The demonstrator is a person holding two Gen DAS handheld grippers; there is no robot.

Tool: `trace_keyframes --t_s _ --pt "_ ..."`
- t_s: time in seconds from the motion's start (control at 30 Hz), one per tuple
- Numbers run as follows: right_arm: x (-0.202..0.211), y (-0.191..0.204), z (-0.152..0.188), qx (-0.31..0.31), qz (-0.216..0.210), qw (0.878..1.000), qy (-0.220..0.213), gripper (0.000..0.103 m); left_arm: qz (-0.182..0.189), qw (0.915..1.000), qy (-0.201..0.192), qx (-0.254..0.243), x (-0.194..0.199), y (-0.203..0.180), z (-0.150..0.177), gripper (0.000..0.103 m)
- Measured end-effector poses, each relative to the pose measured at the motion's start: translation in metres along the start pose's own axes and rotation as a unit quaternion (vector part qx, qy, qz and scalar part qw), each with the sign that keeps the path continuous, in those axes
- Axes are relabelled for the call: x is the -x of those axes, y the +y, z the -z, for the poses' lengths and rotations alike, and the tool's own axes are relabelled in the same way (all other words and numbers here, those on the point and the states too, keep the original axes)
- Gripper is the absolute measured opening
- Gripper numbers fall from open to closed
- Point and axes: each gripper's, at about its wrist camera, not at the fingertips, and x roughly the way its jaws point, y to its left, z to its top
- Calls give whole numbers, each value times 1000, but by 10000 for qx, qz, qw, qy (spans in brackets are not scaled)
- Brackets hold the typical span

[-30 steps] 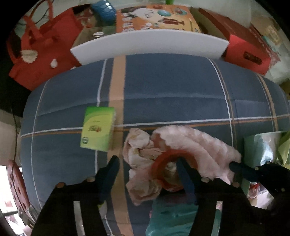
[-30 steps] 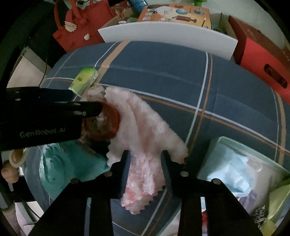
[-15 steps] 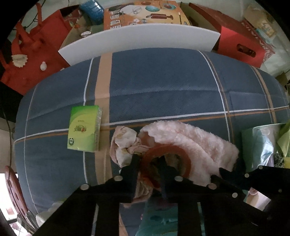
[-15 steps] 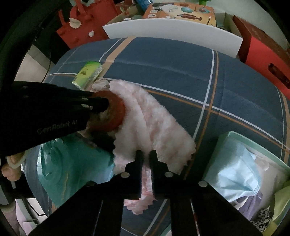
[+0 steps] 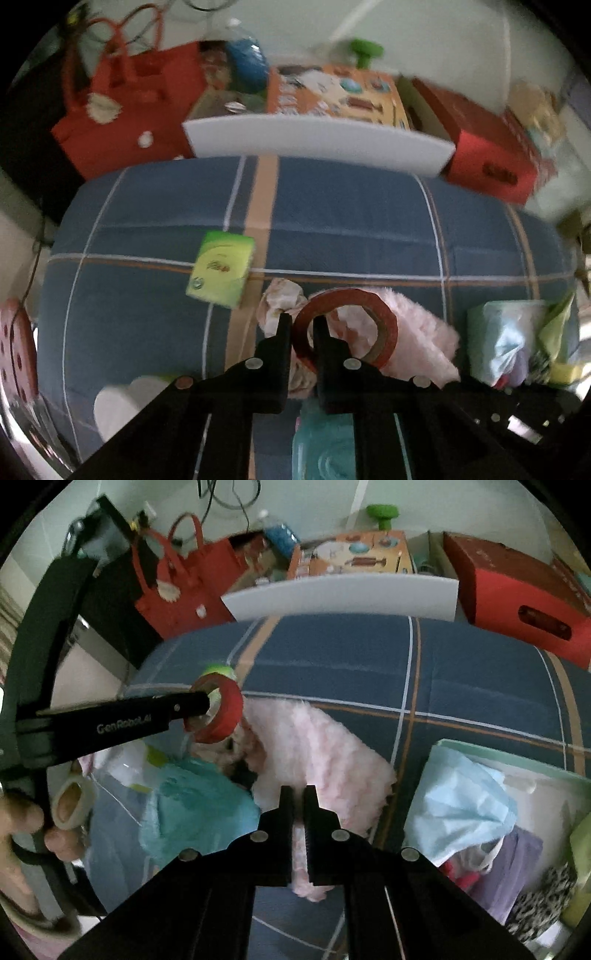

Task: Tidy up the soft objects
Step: 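Grasp the pink fluffy towel with the right tool while the left tool grasps the red ring, then lift the pink towel and red tape ring and carry both over the white tray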

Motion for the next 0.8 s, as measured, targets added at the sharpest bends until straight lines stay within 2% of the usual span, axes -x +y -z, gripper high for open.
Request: trace_keyframes --t_s 0.13,0.2,0.33,0.47,0.63,0.8 --pt "17 2 7 -192 -12 9991 -391 5 -61 9988 -336 341 23 4 13 12" --pt "23 0 9 -443 -225 9974 -526 4 -45 9980 -437 444 28 5 17 12" --pt "31 -1 10 -721 -263 9946 -696 4 152 9963 -471 701 33 -1 31 12" --pt "40 -10 19 -1083 -444 9890 -899 4 41 9948 -532 865 35 -8 43 12" --pt "48 -18 24 -1287 -494 9846 -1072 4 -121 9931 -711 928 42 -10 51 12" --pt "61 -18 23 -1225 -388 9834 -1281 4 -84 9920 -882 898 48 -9 52 12"
